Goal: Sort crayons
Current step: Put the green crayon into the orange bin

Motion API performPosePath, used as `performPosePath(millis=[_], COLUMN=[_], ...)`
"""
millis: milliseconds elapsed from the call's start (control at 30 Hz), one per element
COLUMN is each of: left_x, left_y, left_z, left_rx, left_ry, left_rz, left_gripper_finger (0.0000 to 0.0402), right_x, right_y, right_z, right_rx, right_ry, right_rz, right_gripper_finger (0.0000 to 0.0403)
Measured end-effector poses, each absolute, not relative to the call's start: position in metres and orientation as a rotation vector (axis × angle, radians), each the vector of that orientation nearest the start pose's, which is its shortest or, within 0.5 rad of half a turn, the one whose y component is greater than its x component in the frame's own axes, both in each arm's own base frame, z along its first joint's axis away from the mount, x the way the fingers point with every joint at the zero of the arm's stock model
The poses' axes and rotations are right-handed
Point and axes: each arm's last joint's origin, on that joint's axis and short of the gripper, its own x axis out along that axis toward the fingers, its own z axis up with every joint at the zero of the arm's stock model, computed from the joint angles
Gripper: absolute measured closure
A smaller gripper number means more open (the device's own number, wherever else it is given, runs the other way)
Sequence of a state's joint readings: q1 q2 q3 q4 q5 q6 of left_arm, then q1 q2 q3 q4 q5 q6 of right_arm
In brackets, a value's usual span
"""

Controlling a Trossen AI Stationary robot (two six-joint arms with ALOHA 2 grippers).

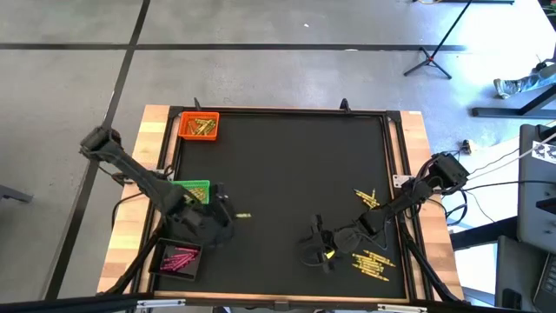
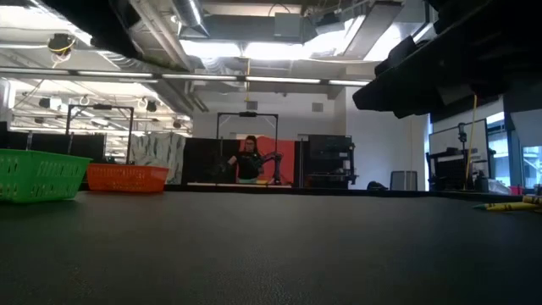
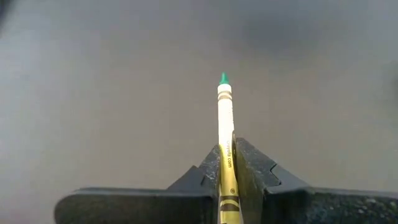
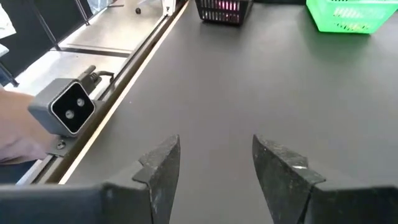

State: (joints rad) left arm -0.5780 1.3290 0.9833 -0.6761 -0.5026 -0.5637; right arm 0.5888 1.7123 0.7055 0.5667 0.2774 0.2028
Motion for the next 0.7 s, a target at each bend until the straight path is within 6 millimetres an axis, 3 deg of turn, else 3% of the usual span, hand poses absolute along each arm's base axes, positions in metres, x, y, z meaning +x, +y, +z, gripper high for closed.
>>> performPosePath(millis=[167,300,533,700], left_x=[0.204,0.198,0.194,0.191], left_y=[-0.112,-0.088,-0.031,0.015], left_z=[0.268,0.271,0.268,0.267], left_rx=[0.025,0.035,0.084,0.019], left_ry=[0.782,0.799,0.921,0.992], left_rz=[0.358,0.523,0.854,1.079], left_gripper_finger=[0.0386,0.0386,0.0386,0.0386], right_x=[0.275,0.276,0.278,0.284], right_y=[0.174,0.174,0.173,0.16], right_z=[0.15,0.149,0.131,0.121], right_rx=[0.013,-0.002,-0.085,-0.113], right_ry=[0.419,0.416,0.459,0.505], right_rz=[0.265,0.238,0.18,0.106], right_gripper_finger=[0.0204,0.0204,0.0204,0.0204])
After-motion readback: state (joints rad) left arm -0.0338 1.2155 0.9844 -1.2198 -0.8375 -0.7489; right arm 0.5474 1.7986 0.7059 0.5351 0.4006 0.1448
